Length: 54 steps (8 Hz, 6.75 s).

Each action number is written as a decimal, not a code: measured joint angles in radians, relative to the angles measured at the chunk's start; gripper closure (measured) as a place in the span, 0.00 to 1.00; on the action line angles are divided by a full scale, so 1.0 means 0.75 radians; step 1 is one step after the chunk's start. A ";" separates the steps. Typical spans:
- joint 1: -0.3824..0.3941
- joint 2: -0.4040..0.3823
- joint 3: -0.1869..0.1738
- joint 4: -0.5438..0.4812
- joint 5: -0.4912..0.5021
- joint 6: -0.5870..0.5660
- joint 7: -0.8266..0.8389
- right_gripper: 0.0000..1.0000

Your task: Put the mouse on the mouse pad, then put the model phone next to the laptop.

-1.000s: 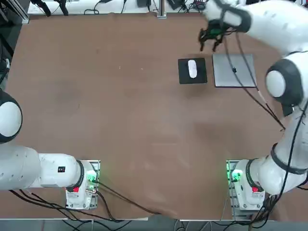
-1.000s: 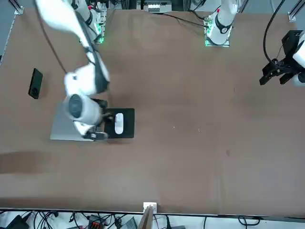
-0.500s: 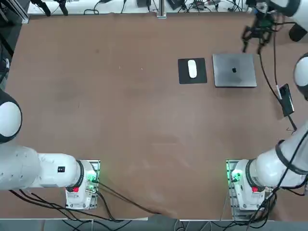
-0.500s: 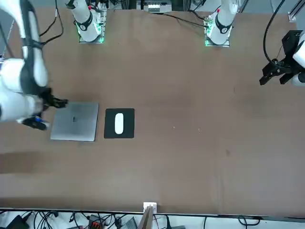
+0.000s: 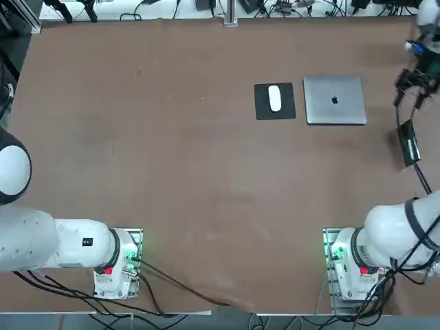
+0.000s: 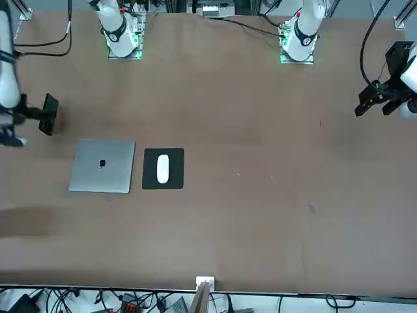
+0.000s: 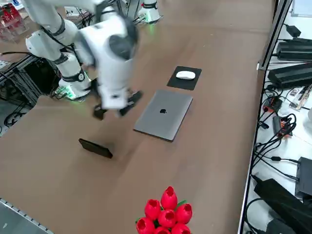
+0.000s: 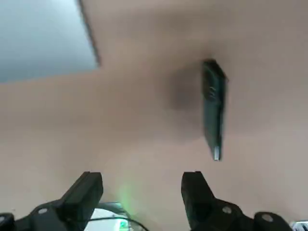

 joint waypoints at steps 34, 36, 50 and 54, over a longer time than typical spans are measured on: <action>-0.311 0.671 0.363 0.452 0.459 0.240 -0.482 0.84; -0.311 0.676 0.363 0.452 0.460 0.267 -0.483 0.84; -0.334 0.391 0.293 0.539 0.257 0.166 -0.441 0.00; 0.084 0.101 0.316 0.533 0.239 -0.036 -0.102 0.00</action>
